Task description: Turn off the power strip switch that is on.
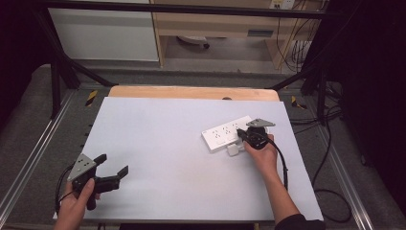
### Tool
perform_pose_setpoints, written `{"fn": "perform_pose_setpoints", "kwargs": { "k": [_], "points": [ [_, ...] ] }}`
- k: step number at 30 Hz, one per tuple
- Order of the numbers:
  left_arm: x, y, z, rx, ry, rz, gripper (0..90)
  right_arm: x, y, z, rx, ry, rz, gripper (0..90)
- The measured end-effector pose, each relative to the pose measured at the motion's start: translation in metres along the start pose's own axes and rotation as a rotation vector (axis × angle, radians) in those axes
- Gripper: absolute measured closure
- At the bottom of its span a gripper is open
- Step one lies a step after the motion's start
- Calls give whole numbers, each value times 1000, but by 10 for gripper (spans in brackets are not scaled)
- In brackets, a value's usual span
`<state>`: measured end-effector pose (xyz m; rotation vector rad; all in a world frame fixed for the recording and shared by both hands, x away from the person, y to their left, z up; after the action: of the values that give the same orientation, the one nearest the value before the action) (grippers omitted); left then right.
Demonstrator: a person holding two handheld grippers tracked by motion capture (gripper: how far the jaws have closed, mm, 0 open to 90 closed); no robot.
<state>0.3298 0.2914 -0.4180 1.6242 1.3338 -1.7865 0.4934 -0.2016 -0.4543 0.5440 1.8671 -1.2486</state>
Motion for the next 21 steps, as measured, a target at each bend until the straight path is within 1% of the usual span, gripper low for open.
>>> {"fn": "perform_pose_setpoints", "kwargs": {
  "k": [1, 9, 14, 21],
  "points": [
    [0, 0, 0, 0, 0, 0, 52, 1, 1, 0, 0, -10, -3, 900],
    [0, 0, 0, 0, 3, 0, 52, 1, 1, 0, 0, -10, -3, 900],
    [0, -1, -1, -4, -6, 5, 52, 1, 1, 0, 1, -14, -2, 900],
    [0, 0, -1, -6, -8, 3, 52, 1, 1, 0, -2, -16, 0, 900]
  ]
}}
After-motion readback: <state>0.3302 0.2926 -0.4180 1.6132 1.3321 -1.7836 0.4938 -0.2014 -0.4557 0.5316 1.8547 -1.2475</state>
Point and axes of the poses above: each handheld gripper's, and its own axes: y roughly forward along the jaws, x roughly out of its underside, z roughly to its right, the point moved 2 cm from there along y, roughly forward along the jaws, and after that the axes turned 12 degrees about y, right-handed, at the moved point
